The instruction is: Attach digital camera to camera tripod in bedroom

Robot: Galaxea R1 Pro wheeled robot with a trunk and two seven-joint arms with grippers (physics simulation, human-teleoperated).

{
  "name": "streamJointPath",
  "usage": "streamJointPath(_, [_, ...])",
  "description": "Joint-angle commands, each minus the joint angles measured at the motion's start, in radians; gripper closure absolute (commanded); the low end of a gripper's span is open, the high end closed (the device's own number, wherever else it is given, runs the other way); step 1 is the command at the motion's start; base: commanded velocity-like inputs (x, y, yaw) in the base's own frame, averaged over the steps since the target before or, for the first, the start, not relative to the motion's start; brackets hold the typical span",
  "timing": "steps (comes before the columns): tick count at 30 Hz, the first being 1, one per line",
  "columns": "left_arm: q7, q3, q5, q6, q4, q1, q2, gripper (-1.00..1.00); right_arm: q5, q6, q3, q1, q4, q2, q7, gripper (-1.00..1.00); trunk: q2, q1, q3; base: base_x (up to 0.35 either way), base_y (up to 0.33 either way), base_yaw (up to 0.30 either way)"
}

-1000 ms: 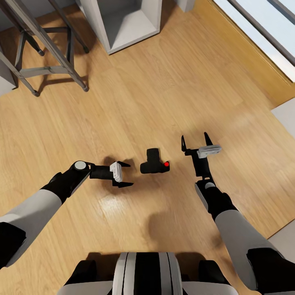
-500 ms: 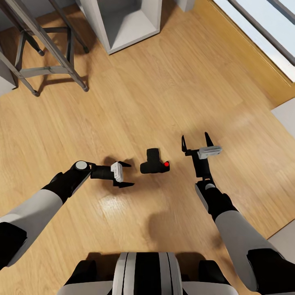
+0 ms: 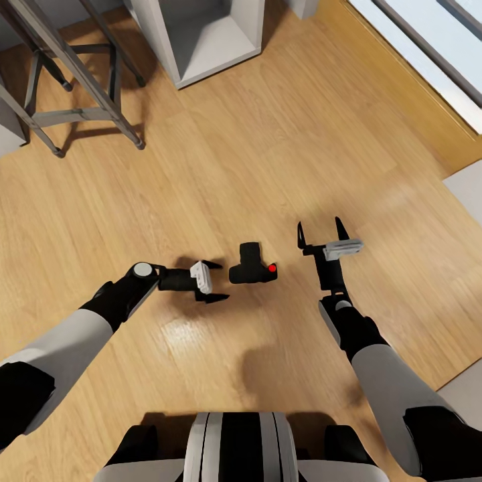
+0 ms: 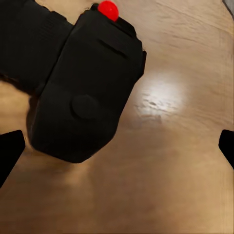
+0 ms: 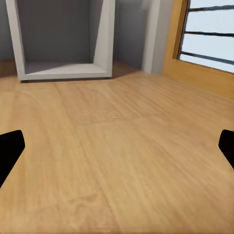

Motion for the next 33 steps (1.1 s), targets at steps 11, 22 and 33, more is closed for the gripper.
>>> streamJointPath(11, [0.216, -0.002, 0.006, -0.017, -0.003, -0.001, -0.01, -1.0, 0.002, 0.0, 0.001, 0.0, 0.003, -0.001, -0.004, -1.0, 0.0, 0.0, 0.0, 0.0, 0.0, 0.0])
streamJointPath(22, [0.272, -0.004, 0.003, -0.017, 0.006, -0.001, -0.013, -1.0, 0.003, 0.001, 0.001, 0.0, 0.003, -0.001, -0.004, -1.0, 0.0, 0.0, 0.0, 0.0, 0.0, 0.0])
streamJointPath(33, [0.28, 0.0, 0.002, -0.018, 0.008, -0.002, -0.003, -1.0, 0.003, 0.001, 0.001, 0.0, 0.003, -0.001, -0.004, -1.0, 0.0, 0.0, 0.0, 0.0, 0.0, 0.0])
